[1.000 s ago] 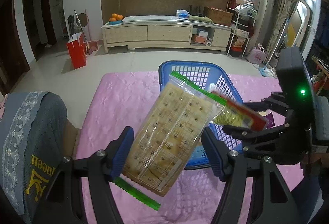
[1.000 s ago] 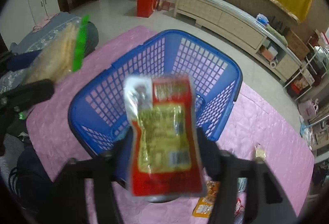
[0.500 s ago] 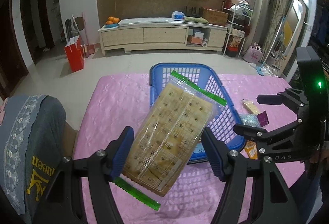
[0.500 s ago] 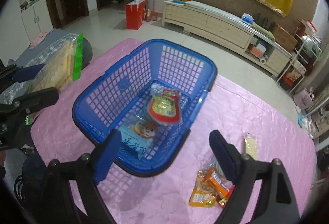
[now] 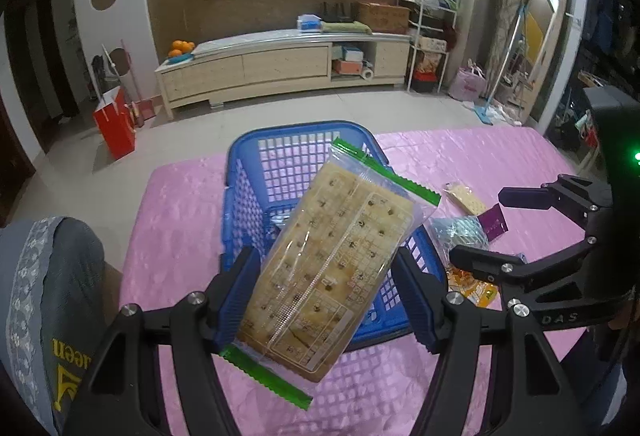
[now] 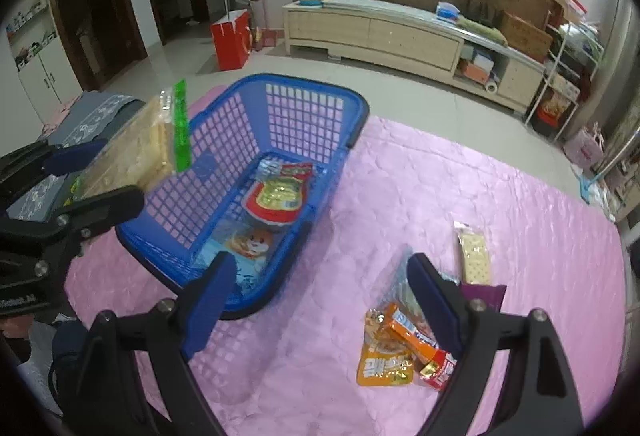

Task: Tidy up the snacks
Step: 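Lower the cracker pack into the basket and open the left gripper, then move the right gripper to the pile and grasp the Doublemint gum tube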

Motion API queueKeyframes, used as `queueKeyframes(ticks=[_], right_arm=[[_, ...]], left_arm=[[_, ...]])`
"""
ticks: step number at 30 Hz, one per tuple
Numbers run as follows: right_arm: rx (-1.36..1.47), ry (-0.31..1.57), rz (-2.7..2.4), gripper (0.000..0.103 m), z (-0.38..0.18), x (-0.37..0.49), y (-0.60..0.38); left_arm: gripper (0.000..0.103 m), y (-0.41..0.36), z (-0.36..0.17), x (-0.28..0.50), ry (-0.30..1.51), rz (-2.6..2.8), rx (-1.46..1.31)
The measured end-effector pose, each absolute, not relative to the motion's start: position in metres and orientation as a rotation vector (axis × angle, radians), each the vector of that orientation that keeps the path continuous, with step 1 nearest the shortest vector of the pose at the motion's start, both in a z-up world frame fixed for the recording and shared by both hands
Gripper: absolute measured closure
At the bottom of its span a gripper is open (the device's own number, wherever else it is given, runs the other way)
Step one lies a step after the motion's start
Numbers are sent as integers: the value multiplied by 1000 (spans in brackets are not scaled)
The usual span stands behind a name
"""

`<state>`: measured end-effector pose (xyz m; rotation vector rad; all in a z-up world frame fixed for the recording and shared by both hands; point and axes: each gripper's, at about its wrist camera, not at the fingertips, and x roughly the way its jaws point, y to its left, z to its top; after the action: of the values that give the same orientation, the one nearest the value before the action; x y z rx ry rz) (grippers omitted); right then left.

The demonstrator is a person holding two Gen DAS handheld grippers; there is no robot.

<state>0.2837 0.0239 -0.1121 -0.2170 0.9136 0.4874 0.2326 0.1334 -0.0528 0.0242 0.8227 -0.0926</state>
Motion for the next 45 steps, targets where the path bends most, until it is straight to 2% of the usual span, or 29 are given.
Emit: queueKeyframes(ticks=[12,14,16,19,32,45], right_arm=[[-158,928,439,13,-119,290,-8],[-152,920,434,13,-116,288,-13],[-144,910,427,13,-111,286,-19],[-133,894,420,13,-103,281,-25],[-106,824,425,13,-66,241,-54],[-95,842,361,13,-74,221,-114]], left_arm=[[37,113,-81,260,885,-149,63],[34,109,-83,261,889,-157,76],[28,108,-80,259,880,-156,82],[25,107,-73,252,873,-163,65],[22,77,-28,199,800,-182,62],[20,-2,-33,183,813,-259,113]])
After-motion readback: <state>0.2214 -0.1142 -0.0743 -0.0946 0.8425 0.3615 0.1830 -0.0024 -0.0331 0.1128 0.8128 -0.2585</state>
